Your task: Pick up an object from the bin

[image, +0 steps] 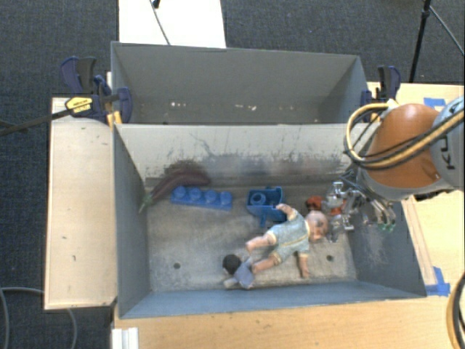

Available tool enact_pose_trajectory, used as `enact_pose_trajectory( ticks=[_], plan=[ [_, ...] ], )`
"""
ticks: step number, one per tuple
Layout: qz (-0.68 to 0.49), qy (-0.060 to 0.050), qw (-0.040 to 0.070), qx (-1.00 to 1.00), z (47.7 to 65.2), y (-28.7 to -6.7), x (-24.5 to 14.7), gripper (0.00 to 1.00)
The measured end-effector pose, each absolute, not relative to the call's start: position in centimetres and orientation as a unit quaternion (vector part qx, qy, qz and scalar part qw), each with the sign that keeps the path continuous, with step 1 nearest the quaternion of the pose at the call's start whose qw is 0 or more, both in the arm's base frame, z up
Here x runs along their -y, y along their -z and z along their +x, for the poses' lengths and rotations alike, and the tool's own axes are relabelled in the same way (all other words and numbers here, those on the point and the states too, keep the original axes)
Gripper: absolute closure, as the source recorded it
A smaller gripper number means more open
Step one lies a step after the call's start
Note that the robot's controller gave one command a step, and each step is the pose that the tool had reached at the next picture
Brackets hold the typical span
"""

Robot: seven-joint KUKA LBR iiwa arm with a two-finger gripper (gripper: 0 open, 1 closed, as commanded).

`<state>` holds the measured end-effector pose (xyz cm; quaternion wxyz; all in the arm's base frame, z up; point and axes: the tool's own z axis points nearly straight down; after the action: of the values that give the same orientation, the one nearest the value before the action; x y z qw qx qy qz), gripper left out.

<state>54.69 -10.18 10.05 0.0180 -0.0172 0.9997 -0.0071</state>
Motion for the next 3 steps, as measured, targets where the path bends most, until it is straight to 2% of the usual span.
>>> enact_pose_trajectory(
  ticks=[3],
  plan=[
    [-0.019, 0.007, 0.018, -1.0, 54.69, -10.05, 10.18, 1.0]
  ],
)
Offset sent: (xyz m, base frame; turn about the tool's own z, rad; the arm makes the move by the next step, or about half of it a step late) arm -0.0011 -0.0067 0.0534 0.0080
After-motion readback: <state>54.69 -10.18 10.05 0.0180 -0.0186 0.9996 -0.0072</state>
